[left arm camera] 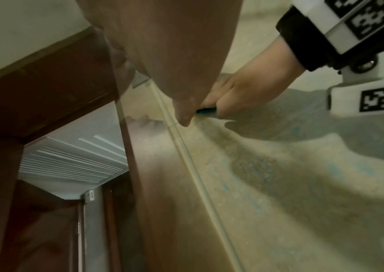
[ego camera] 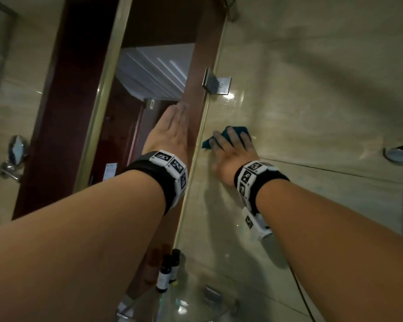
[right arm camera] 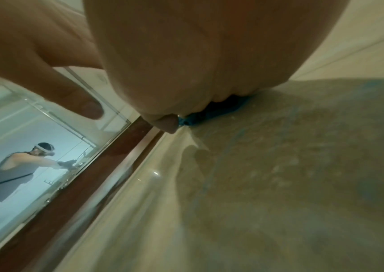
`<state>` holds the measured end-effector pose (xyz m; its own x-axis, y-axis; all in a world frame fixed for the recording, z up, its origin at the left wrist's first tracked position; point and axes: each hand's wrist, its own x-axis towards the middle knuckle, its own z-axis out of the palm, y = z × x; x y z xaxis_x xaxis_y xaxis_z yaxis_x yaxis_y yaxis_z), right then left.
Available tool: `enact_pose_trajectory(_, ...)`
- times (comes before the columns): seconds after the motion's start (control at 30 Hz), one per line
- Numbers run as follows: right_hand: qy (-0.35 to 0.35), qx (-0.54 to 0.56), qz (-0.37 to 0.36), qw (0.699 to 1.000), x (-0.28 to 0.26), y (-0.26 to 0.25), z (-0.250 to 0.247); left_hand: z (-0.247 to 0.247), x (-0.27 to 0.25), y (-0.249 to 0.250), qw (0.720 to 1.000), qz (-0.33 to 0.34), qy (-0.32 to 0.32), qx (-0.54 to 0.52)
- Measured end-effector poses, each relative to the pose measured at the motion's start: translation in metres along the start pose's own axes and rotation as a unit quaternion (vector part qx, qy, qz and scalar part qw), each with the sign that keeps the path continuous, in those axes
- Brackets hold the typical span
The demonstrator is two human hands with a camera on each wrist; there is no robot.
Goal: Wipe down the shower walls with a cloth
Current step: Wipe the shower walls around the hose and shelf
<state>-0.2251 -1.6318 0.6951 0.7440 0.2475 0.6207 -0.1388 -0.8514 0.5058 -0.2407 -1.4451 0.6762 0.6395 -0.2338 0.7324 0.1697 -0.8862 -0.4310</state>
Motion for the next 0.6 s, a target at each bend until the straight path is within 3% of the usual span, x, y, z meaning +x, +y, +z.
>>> enact_pose_trajectory(0.1, 0.020, -0.059, -0.039, 0.997, 0.018, 0.020, -0.009, -0.001, -0.001, 0.000, 1.000, 0.000, 0.006, 0.010)
enact_pose_trajectory(0.23, 0.025, -0.019, 0.031, 0.999, 0.053, 0.036, -0.036, -0.004, -0.001, 0.000, 1.000, -0.002, -0.007, 0.014)
enact_pose_trajectory(0.33, 0.015, -0.016, 0.047, 0.999, 0.053, 0.023, -0.031, -0.006, -0.004, -0.001, 1.000, 0.003, -0.012, 0.021)
enact_pose_trajectory(0.5, -0.007, -0.030, -0.002, 1.000, 0.028, -0.005, -0.009, -0.010, -0.007, -0.006, 0.999, 0.004, -0.013, 0.036)
enact_pose_trajectory(0.6, -0.001, -0.060, -0.055, 0.997, 0.022, 0.012, -0.008, -0.011, -0.008, -0.008, 0.999, 0.008, -0.016, 0.037)
